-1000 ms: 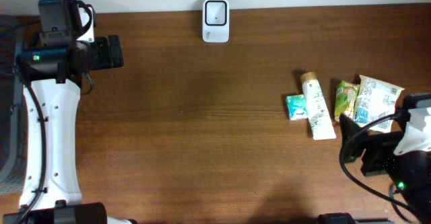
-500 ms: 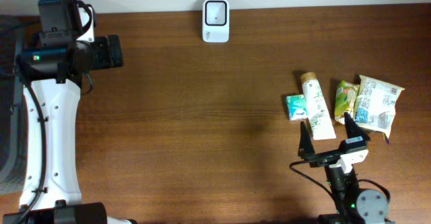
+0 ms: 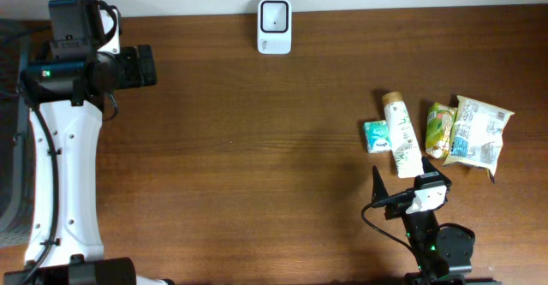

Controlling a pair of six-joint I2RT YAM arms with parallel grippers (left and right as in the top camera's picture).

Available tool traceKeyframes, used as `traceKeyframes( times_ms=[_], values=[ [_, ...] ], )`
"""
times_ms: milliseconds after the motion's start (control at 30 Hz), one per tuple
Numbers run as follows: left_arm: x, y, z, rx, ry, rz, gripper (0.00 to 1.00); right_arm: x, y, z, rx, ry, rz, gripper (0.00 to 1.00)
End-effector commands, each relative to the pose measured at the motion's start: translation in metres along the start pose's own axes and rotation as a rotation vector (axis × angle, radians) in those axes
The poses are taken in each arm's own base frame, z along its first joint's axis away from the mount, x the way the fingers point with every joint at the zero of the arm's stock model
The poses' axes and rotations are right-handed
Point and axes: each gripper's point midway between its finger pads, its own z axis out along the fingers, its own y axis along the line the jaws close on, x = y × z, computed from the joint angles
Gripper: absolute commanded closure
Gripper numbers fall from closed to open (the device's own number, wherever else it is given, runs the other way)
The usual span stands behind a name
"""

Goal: Scan the item barcode

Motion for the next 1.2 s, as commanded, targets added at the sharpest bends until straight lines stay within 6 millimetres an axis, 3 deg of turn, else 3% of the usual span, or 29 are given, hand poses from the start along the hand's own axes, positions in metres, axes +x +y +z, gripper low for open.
traceKeyframes(
  times_ms=[0, 300, 367, 400, 533, 667, 733, 833, 900, 1067, 1167],
  values=[
    [-0.003, 0.003, -0.007, -0.009, -0.02, -0.015, 0.01, 0.002, -0.001, 0.0, 0.005, 0.001, 0.007, 0.01],
    [-0.003, 0.003, -0.007, -0.009, -0.019, -0.014, 0.01, 0.002, -0.001, 0.0, 0.004, 0.001, 0.007, 0.01],
    [0.005, 0.003, -0.008, -0.009, 0.012, -0.011, 0.01, 0.002, -0.001, 0.0, 0.005, 0.001, 0.008, 0.02],
    [0.013, 0.004, -0.012, -0.009, 0.04, -0.009, 0.01, 0.002, -0.001, 0.0, 0.004, 0.001, 0.008, 0.01],
    [0.092, 0.007, -0.055, -0.009, 0.255, 0.012, 0.01, 0.002, -0.001, 0.0, 0.005, 0.001, 0.007, 0.02],
    [0.165, 0.009, -0.074, -0.01, 0.31, 0.018, 0.01, 0.002, -0.001, 0.0, 0.005, 0.001, 0.007, 0.01],
    [0.177, 0.018, -0.073, -0.061, 0.26, 0.042, 0.01, 0.002, -0.001, 0.0, 0.004, 0.001, 0.008, 0.01],
    [0.165, 0.011, -0.056, -0.033, 0.04, 0.017, 0.01, 0.002, -0.001, 0.0, 0.004, 0.001, 0.007, 0.01],
    [0.162, -0.014, -0.038, 0.097, -0.149, 0.121, 0.01, 0.002, -0.001, 0.0, 0.004, 0.001, 0.008, 0.01],
    [0.196, -0.025, -0.003, 0.119, -0.339, 0.143, 0.01, 0.002, -0.001, 0.0, 0.004, 0.001, 0.008, 0.01],
    [0.204, -0.029, 0.007, 0.125, -0.446, 0.143, 0.01, 0.002, -0.001, 0.0, 0.005, 0.001, 0.008, 0.02]
  ],
)
